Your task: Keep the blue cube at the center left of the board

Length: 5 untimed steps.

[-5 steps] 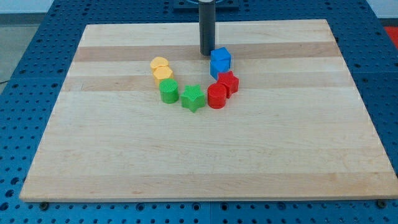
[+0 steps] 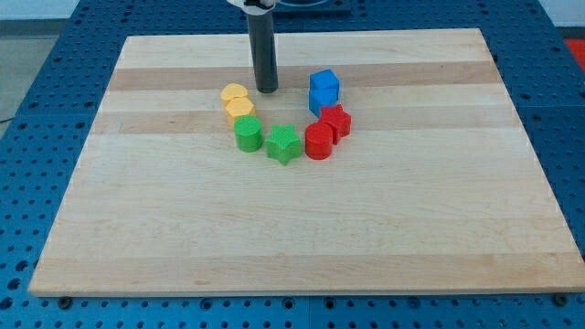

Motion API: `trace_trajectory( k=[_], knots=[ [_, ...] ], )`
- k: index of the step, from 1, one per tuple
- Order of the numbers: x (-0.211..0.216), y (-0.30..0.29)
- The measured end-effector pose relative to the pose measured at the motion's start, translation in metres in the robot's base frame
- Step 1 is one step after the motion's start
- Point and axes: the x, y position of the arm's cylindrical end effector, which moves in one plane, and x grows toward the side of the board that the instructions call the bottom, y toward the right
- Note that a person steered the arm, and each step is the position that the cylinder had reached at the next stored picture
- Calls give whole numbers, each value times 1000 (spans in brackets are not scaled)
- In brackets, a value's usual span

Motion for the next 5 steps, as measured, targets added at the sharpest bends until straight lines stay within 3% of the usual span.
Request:
trace_trajectory(
  k=[1, 5],
  knots=[
    [21, 13],
    [24, 103]
  ],
)
